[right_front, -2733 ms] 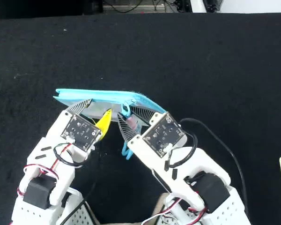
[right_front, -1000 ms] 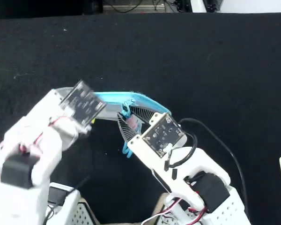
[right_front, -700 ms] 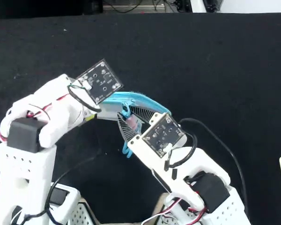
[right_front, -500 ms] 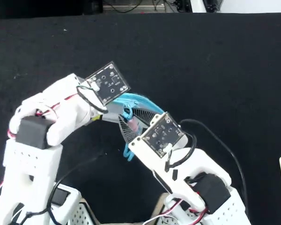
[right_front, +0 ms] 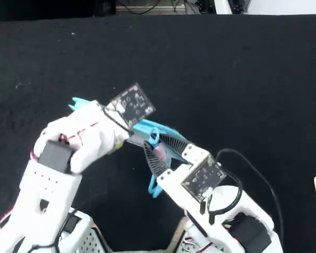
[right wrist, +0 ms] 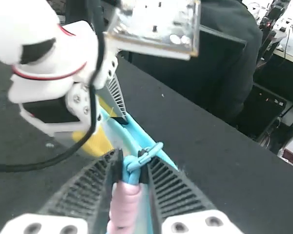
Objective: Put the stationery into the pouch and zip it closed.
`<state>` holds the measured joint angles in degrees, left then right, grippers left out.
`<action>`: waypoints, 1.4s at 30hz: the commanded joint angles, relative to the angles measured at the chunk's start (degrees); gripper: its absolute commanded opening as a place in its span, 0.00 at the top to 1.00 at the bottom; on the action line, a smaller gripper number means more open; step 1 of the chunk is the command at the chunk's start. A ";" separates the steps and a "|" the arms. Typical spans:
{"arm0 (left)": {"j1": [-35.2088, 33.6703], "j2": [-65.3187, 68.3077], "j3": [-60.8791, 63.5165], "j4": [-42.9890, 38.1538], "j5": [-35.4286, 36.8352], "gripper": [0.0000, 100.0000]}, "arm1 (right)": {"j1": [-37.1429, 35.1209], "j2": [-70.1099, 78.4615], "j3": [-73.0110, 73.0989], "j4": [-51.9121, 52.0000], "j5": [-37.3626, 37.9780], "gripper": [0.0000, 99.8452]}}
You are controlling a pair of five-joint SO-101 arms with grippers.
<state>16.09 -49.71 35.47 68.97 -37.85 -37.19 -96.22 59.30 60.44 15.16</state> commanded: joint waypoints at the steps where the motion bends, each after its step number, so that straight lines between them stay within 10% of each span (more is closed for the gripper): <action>1: 3.82 -10.20 7.60 -0.35 3.34 0.80 | -0.44 -2.68 1.45 -0.18 2.64 0.99; 22: 13.93 -29.19 22.90 6.24 7.56 0.79 | 8.79 -7.25 9.19 3.43 4.48 0.99; 42: 14.29 -16.70 33.19 -26.11 7.65 0.80 | 8.53 -7.60 11.74 3.08 4.04 0.99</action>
<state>30.07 -71.25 69.76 48.57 -30.81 -29.19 -102.81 71.69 63.78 19.21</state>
